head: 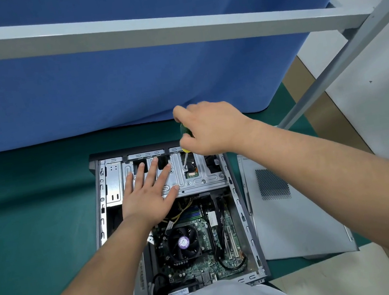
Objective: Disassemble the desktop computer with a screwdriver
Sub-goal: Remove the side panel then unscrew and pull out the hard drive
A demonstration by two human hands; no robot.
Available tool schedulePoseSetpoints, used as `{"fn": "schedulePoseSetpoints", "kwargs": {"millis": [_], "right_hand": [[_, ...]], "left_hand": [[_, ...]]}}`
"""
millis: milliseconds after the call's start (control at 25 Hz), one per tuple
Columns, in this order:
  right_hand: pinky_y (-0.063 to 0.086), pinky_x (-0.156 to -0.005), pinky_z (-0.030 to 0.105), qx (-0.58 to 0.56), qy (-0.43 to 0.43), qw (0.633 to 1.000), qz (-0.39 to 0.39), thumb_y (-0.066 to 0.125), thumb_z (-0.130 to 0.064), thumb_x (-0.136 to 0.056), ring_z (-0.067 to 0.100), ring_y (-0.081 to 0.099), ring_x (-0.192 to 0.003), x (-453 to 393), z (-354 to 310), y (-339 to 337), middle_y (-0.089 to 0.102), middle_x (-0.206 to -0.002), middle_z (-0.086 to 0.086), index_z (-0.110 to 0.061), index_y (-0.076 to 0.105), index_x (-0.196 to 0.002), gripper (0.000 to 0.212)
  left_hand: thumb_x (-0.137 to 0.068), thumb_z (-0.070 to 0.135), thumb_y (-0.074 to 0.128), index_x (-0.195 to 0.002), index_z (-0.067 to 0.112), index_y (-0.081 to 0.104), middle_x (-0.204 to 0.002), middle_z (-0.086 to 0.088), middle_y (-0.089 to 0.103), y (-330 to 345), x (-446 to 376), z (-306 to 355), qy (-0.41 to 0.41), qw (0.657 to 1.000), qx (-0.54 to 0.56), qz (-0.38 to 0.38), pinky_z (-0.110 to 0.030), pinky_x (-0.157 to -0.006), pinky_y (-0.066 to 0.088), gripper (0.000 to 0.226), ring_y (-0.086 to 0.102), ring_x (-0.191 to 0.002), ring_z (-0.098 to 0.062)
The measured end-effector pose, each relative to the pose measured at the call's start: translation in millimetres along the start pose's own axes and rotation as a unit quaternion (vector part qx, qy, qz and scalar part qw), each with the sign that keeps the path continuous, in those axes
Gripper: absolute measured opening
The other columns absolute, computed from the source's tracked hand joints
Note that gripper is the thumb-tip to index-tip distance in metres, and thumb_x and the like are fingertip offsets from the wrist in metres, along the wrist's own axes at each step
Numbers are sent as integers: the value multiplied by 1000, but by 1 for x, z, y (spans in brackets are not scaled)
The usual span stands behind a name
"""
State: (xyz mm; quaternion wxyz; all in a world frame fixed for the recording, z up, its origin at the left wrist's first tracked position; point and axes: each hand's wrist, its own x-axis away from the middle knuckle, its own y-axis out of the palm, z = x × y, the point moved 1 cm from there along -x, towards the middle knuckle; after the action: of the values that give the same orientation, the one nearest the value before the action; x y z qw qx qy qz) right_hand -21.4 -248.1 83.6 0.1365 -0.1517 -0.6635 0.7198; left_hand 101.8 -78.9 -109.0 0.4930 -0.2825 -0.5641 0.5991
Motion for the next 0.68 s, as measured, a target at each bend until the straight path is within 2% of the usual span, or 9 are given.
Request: {"fn": "schedulePoseSetpoints", "kwargs": {"millis": [80, 120, 200, 240, 400, 480, 520, 560, 680], "right_hand": [[23, -51, 31, 0, 33, 999, -1, 30, -59, -100, 24, 47, -58, 2, 2, -2, 47, -65, -3, -20, 41, -102, 41], [23, -50, 31, -5, 26, 1000, -6, 31, -56, -102, 25, 46, -57, 2, 3, -1, 45, -64, -2, -20, 41, -100, 37], [27, -52, 32, -32, -9, 999, -24, 41, -42, -94, 29, 53, -69, 4, 2, -2, 51, -74, 0, -19, 43, -104, 25], [29, -53, 32, -43, -14, 999, -30, 43, -41, -89, 29, 53, -73, 4, 2, -1, 51, -80, -1, -20, 42, -108, 28], [22, -50, 30, 10, 18, 1000, -3, 32, -57, -100, 24, 47, -58, 3, 4, -2, 45, -66, -4, -22, 40, -106, 37], [25, -52, 30, -27, -30, 999, -23, 43, -43, -94, 26, 52, -70, 5, 5, -3, 48, -78, -5, -21, 45, -111, 28], [26, -54, 31, -50, -45, 997, -34, 46, -41, -88, 24, 51, -76, 6, 4, -3, 48, -87, -6, -21, 46, -115, 33], [27, -54, 31, -59, -35, 997, -38, 45, -45, -87, 24, 49, -75, 8, 4, -2, 48, -89, -6, -22, 44, -117, 37], [25, -50, 31, 9, 36, 999, -11, 33, -59, -100, 28, 48, -60, 6, 4, 0, 49, -71, -3, -20, 37, -106, 40]], "left_hand": [[-88, 83, -7, -151, 59, -20, -163, 19, -29, 0, 0, 1, 0, 1000, -2, 1, -45, -122, -19, 69, -25, -154, -15], [-88, 83, -6, -151, 59, -20, -163, 19, -29, 0, 0, 1, 0, 1000, -4, 2, -45, -122, -19, 68, -24, -155, -15], [-89, 83, -6, -151, 59, -20, -164, 19, -29, 0, -1, 1, -1, 1000, -3, 1, -45, -122, -19, 68, -24, -155, -15], [-89, 83, -5, -151, 59, -20, -164, 19, -29, 0, -1, 1, -1, 1000, -2, 1, -44, -122, -20, 68, -23, -155, -15], [-90, 82, -4, -152, 58, -18, -164, 19, -29, -2, -1, 1, -2, 1000, -4, -2, -44, -122, -20, 69, -22, -155, -15], [-90, 82, -3, -153, 58, -16, -164, 19, -28, -2, -1, 1, -2, 1000, -4, -4, -44, -123, -19, 69, -21, -156, -16], [-90, 82, -3, -154, 58, -16, -165, 18, -28, -2, 0, 2, -1, 1000, -4, -4, -44, -123, -19, 69, -21, -156, -16], [-90, 82, -3, -154, 58, -16, -165, 18, -28, -2, 0, 2, -1, 1000, -5, -4, -44, -123, -19, 69, -22, -156, -16], [-90, 82, -3, -154, 57, -16, -165, 18, -27, -2, 0, 2, -2, 1000, -5, -3, -44, -123, -19, 69, -22, -156, -16]]}}
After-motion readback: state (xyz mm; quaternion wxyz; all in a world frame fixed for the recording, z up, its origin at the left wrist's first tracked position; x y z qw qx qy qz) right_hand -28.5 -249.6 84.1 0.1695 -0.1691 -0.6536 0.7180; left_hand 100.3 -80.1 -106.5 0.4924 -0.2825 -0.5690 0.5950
